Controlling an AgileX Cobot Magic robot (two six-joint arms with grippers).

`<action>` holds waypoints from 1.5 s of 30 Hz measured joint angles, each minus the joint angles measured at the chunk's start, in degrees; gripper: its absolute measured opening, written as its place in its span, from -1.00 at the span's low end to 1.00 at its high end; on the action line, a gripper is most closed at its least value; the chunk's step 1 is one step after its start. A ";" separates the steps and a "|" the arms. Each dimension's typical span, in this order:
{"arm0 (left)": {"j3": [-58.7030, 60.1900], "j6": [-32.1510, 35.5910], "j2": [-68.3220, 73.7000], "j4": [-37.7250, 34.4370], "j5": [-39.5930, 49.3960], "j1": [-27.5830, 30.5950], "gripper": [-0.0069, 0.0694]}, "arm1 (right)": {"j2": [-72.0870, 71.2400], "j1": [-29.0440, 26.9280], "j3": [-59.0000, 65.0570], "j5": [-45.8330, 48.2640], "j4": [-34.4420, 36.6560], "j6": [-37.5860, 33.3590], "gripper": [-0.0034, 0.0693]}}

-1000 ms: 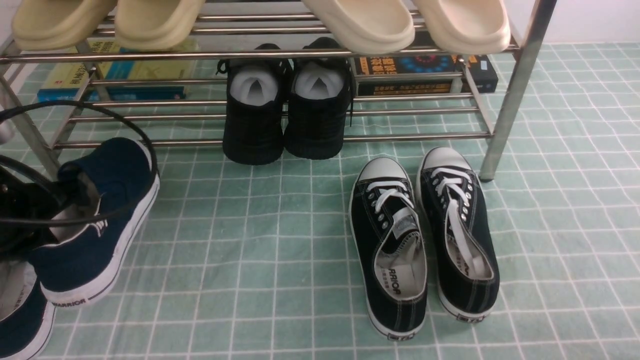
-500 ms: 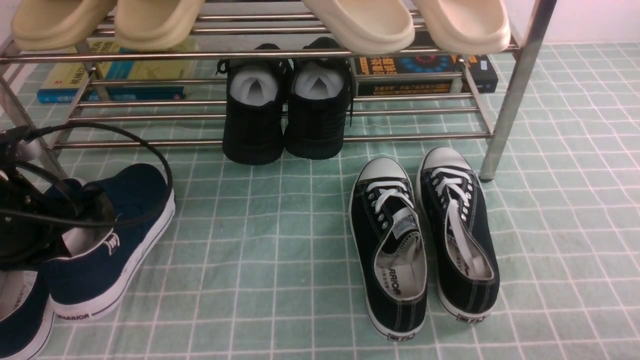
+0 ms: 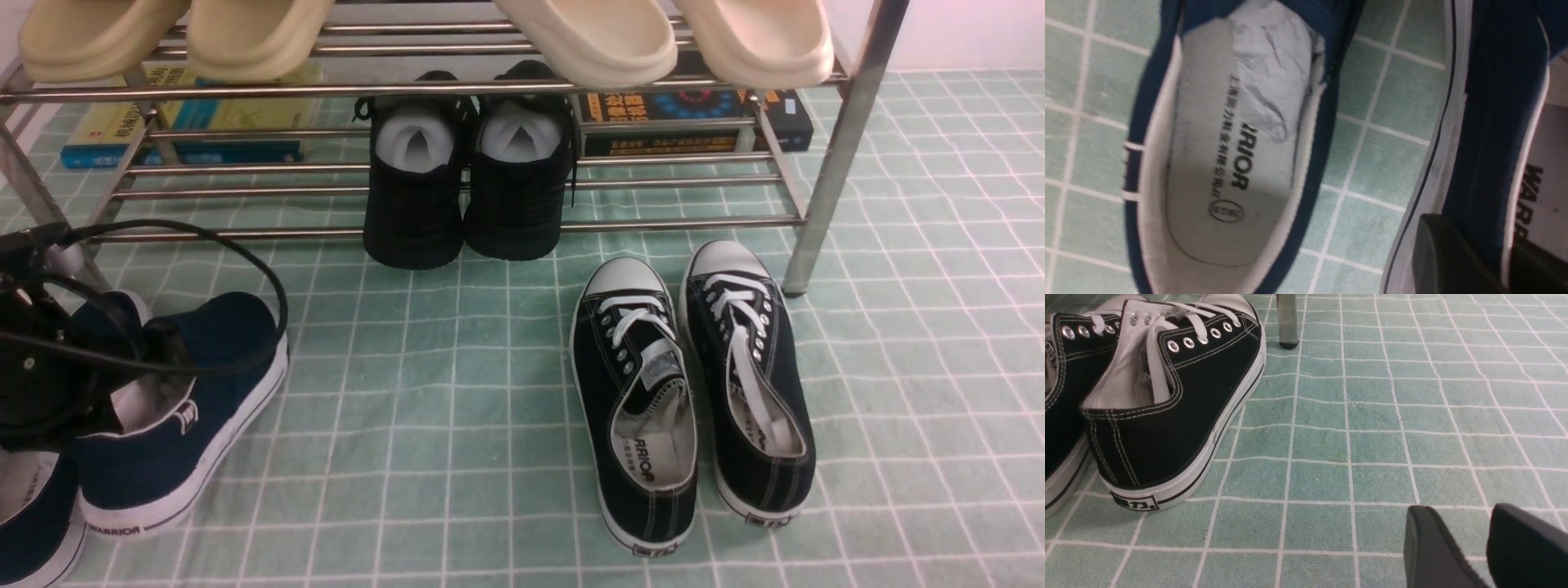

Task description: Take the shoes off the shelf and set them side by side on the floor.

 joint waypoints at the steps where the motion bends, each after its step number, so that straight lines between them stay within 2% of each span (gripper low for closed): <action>1: -0.12 0.00 -0.07 0.77 0.00 0.00 -0.44 | 0.00 0.00 0.00 0.00 0.00 0.00 -0.25; 6: -2.16 0.00 -0.62 3.31 3.99 0.00 -0.07 | 0.00 0.00 0.00 0.06 0.00 0.00 -0.25; 9: -4.03 0.08 -3.14 3.45 8.07 0.00 -0.02 | 0.00 0.00 0.00 0.06 0.00 0.00 -0.25; 12: -5.23 1.56 -8.52 3.77 11.72 0.00 -0.18 | 0.00 0.00 0.00 0.06 0.00 0.00 -0.25; 15: -5.25 3.71 -15.88 3.91 15.50 0.00 -0.53 | 0.00 0.00 0.00 0.06 0.00 0.00 -0.25; 18: -4.91 6.44 -21.72 3.37 17.03 0.00 -0.75 | 0.00 0.00 0.00 0.06 0.00 0.00 -0.25; 20: -3.47 9.55 -27.58 1.65 17.02 0.00 -0.82 | 0.00 0.00 0.00 0.06 0.00 0.00 -0.25; 24: 1.33 14.19 -36.91 -3.37 14.51 0.00 -0.82 | 0.00 0.00 0.00 0.06 0.00 0.00 -0.25; 26: 7.24 16.62 -45.06 -8.33 9.61 0.00 -0.82 | 0.00 0.00 0.00 0.06 0.00 0.00 -0.25; 33: 20.25 17.22 -60.52 -15.01 -3.28 0.00 -0.82 | 0.00 0.00 0.00 0.06 0.00 0.00 -0.25; 37: 24.33 17.36 -64.59 -14.37 -4.13 0.00 -0.82 | 0.00 0.00 0.00 0.06 0.00 0.00 -0.25; 45: 27.55 17.41 -65.49 -7.74 -7.66 0.00 -0.81 | 0.00 0.00 0.00 0.06 0.00 0.00 -0.25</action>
